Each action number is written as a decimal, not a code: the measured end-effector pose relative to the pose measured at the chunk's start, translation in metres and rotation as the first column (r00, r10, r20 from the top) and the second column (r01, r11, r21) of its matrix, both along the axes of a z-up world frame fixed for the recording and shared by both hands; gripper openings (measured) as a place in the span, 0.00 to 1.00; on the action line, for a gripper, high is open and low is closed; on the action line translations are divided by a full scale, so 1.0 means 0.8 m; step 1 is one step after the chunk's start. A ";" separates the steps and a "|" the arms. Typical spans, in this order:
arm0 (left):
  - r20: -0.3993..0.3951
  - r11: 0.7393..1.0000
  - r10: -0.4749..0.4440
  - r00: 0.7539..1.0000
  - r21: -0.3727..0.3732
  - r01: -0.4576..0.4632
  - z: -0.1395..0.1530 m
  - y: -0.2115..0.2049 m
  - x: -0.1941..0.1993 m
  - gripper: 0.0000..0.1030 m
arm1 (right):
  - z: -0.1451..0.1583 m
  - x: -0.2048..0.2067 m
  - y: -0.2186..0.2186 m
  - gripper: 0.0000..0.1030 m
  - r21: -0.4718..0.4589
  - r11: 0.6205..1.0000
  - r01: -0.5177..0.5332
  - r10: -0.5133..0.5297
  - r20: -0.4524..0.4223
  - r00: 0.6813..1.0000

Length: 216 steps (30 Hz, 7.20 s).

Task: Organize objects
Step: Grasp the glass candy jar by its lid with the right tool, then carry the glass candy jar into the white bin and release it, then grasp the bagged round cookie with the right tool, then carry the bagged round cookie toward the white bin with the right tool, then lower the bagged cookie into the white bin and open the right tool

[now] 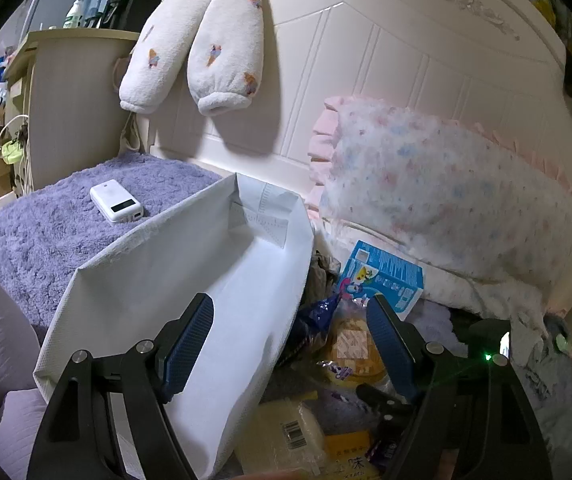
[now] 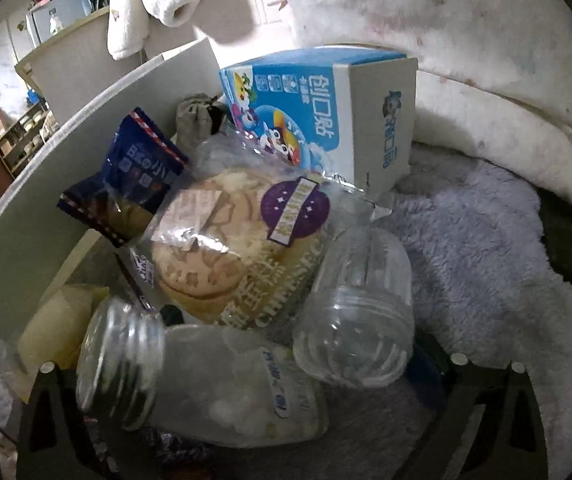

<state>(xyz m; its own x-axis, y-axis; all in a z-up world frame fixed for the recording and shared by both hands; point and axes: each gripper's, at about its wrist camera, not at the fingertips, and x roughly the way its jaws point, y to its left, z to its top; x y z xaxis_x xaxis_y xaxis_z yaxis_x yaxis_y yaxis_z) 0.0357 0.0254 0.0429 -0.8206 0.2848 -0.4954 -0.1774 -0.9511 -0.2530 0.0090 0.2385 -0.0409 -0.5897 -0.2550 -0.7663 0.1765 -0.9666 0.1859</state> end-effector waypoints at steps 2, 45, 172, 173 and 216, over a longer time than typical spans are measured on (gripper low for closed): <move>0.001 1.000 0.000 1.000 -0.003 0.000 -0.001 0.000 0.000 0.75 | 0.003 0.001 -0.003 0.78 -0.016 1.000 0.001 -0.001 -0.018 1.000; -0.029 0.994 0.094 0.995 0.062 -0.092 0.017 -0.049 0.005 0.75 | 0.177 -0.006 -0.099 0.34 -0.205 0.945 -0.256 0.165 -0.377 0.911; -0.088 0.946 -0.217 0.972 0.225 0.231 -0.001 -0.025 0.005 0.74 | 0.132 -0.069 -0.101 0.70 -0.495 0.816 -0.299 0.151 -0.316 0.937; -0.092 0.943 -0.218 0.972 0.236 0.234 0.000 -0.026 0.006 0.74 | 0.130 -0.069 -0.103 0.70 -0.503 0.809 -0.304 0.158 -0.312 0.937; 0.325 0.926 0.319 0.890 0.093 -0.366 -0.046 -0.082 -0.038 0.36 | 0.098 -0.072 -0.172 0.77 -0.492 0.824 -0.282 0.225 -0.173 0.959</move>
<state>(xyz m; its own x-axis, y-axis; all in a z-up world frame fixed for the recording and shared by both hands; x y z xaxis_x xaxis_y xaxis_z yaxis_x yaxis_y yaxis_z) 0.0053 -0.0405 0.0064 -0.7002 0.1022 -0.7066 0.2585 -0.8863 -0.3843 -0.0489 0.1011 0.0378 -0.5179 -0.7416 -0.4263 0.4474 -0.6596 0.6040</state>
